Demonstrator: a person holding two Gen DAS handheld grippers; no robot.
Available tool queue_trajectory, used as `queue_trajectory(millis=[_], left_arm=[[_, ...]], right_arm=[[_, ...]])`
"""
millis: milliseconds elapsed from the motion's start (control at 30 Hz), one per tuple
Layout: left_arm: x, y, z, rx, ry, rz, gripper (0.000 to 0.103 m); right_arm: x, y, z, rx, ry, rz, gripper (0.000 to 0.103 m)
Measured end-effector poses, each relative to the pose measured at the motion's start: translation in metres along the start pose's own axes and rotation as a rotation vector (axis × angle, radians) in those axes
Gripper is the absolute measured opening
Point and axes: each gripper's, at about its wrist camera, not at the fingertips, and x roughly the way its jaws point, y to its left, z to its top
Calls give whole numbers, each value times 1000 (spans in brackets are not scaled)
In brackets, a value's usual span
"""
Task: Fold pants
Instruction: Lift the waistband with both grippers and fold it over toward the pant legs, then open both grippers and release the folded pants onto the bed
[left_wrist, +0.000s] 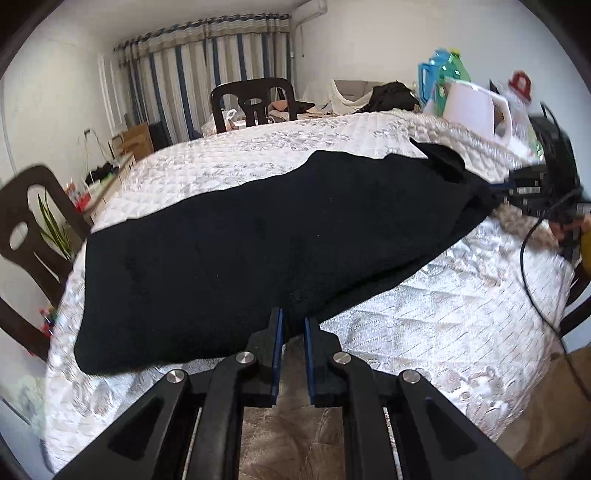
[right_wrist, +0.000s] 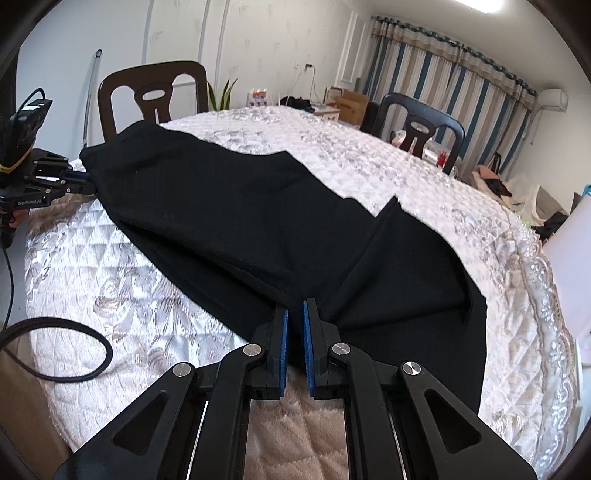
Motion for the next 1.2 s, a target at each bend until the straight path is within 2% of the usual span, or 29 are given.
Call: queue_trajectory(millis=[133, 300, 433, 533, 567, 600, 667, 800, 900, 967, 1067, 1133, 1167, 1200], left_arm=[[-5, 10, 3, -79, -2, -55, 16], [-21, 13, -1, -112, -21, -106, 19], [-38, 17, 4, -149, -79, -132, 36], [-43, 25, 15, -196, -128, -175, 47], [-42, 26, 19, -211, -143, -189, 52], [-41, 28, 23, -223, -152, -196, 54], [-35, 29, 30, -237, -162, -197, 56], [-21, 25, 41, -267, -168, -248, 56], [-9, 19, 45, -259, -152, -247, 56], [-3, 13, 48, -244, -138, -239, 56], [7, 5, 53, -231, -114, -266, 56], [13, 0, 55, -232, -102, -281, 56], [16, -2, 56, -237, -97, -291, 56], [18, -4, 58, -240, -91, -300, 56]], right_arm=[[-3, 0, -4, 23, 21, 5, 11], [-14, -8, -10, 71, 34, 46, 11], [-23, -22, -5, 148, -1, 90, 16], [-26, -37, 9, 234, -61, 97, 36], [-24, -39, 14, 249, -70, 77, 51], [-21, -42, 20, 263, -75, 53, 58], [-9, -47, 33, 295, -70, 12, 58], [26, -49, 51, 328, -18, 17, 58], [51, -44, 59, 299, 45, -73, 58], [59, -44, 61, 299, 77, -140, 58], [61, -53, 56, 350, 101, -140, 58], [60, -58, 54, 369, 118, -184, 57], [59, -60, 51, 386, 126, -209, 48], [57, -63, 49, 402, 125, -199, 32]])
